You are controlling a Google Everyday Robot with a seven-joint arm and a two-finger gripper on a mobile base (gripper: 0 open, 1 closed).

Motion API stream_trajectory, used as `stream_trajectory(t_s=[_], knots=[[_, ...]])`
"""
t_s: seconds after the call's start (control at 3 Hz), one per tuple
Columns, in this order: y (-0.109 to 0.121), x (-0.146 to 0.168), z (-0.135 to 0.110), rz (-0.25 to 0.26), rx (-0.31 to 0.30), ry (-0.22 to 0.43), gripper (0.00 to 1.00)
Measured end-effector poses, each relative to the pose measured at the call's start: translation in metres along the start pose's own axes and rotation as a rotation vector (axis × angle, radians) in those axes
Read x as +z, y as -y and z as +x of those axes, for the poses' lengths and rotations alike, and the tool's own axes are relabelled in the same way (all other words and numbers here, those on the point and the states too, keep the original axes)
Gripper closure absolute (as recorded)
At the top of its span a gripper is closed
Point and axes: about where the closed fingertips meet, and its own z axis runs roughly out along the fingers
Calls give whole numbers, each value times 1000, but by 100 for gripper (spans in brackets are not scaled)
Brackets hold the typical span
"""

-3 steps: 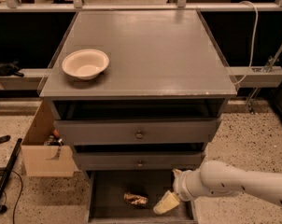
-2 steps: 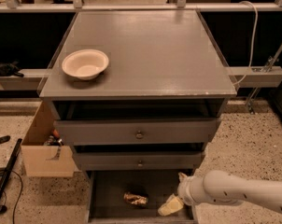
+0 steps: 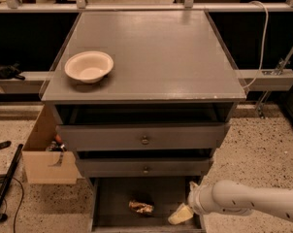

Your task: Pick orange can from bottom drawer and place on counter

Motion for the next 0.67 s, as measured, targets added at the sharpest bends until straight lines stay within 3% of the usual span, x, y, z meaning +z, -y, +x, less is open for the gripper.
stream_trajectory(t_s=[0.67], knots=[[4,71,3,-53,-11,-27,0]])
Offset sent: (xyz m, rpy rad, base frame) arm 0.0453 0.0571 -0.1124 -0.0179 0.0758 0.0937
